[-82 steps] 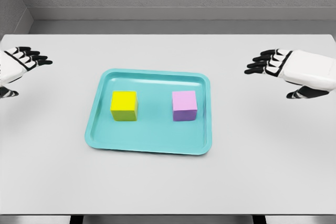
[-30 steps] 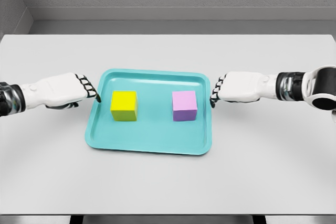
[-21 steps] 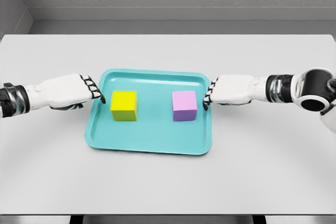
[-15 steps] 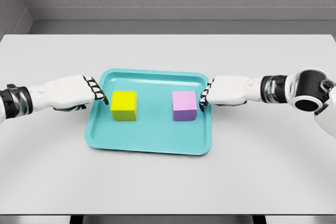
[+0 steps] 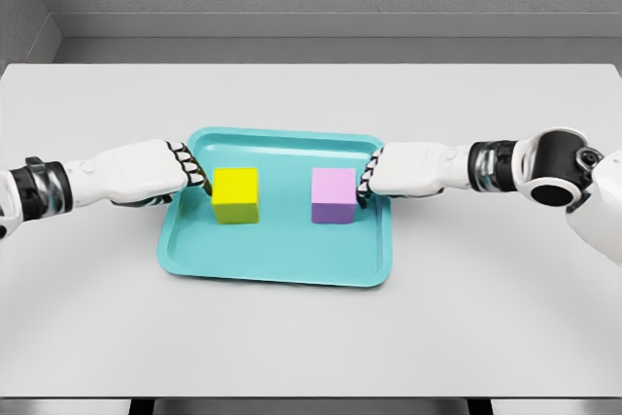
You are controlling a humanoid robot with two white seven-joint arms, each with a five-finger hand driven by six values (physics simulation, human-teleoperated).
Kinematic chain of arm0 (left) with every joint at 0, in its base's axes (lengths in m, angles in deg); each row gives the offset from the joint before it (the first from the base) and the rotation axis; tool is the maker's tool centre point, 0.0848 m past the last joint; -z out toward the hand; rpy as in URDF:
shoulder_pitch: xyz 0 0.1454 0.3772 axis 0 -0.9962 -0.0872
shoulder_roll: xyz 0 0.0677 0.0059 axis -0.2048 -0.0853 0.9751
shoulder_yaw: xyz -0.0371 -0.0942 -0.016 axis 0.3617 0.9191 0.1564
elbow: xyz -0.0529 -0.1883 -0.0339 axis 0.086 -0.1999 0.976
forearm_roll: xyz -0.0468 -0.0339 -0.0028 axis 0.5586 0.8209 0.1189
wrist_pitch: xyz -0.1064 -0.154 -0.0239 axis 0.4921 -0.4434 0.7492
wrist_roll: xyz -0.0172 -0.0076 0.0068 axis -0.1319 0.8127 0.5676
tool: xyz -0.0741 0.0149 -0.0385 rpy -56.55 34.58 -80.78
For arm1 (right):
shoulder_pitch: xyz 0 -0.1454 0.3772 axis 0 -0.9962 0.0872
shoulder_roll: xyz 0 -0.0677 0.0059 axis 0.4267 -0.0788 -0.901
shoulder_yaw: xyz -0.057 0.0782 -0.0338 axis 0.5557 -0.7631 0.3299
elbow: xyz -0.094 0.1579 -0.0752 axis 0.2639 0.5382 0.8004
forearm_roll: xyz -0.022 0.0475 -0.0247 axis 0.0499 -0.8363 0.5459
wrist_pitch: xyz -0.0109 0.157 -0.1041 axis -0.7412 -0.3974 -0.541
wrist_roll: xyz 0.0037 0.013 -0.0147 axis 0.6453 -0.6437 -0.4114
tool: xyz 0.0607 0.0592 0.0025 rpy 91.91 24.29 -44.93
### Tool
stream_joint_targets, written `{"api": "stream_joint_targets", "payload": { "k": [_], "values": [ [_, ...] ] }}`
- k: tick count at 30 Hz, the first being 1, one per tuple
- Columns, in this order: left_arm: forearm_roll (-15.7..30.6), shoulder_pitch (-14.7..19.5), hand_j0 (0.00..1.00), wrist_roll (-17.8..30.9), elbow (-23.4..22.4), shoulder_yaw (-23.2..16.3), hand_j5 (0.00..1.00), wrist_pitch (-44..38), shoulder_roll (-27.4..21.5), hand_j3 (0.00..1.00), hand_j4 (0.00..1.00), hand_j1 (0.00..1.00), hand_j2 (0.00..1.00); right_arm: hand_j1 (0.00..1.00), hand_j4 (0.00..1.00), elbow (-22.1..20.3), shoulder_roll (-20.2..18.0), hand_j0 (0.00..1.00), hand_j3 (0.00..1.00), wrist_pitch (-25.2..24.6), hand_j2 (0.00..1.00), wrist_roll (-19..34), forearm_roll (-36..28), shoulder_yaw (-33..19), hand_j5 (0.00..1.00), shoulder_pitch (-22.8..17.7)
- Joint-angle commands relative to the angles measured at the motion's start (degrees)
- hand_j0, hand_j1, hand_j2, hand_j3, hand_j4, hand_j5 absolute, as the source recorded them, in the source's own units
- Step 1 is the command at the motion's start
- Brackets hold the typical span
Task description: Push two cubes
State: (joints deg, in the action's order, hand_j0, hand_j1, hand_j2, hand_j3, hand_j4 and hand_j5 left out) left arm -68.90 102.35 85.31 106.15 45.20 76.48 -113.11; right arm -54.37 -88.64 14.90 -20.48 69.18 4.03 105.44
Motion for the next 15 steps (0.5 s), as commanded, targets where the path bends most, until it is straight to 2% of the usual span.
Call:
{"api": "stream_joint_targets", "payload": {
  "k": [1,7,10,15],
  "values": [
    [0.23,0.0,0.71,-0.03,0.01,0.1,0.71,-0.11,0.59,0.71,0.71,0.71,0.71,0.6,0.6,0.1,0.43,0.6,0.6,-0.14,0.6,-0.02,0.07,0.01,0.6,0.0],
    [0.23,0.26,0.71,-0.03,0.09,0.01,0.71,-0.11,1.03,0.71,0.71,0.71,0.71,0.6,0.6,0.36,1.49,0.6,0.6,-0.14,0.6,-0.02,0.51,0.01,0.6,0.0],
    [0.14,0.35,0.71,-0.03,0.62,0.01,0.71,-0.11,1.82,0.71,0.71,0.71,0.71,0.6,0.6,3.62,2.8,0.6,0.6,-0.14,0.6,-0.02,1.39,0.01,0.6,0.88],
    [0.05,0.53,0.71,-0.03,0.89,0.01,0.71,-0.11,1.9,0.71,0.71,0.71,0.71,0.6,0.6,4.85,3.68,0.6,0.6,-0.14,0.6,-0.02,1.56,0.01,0.6,1.32]
  ]
}}
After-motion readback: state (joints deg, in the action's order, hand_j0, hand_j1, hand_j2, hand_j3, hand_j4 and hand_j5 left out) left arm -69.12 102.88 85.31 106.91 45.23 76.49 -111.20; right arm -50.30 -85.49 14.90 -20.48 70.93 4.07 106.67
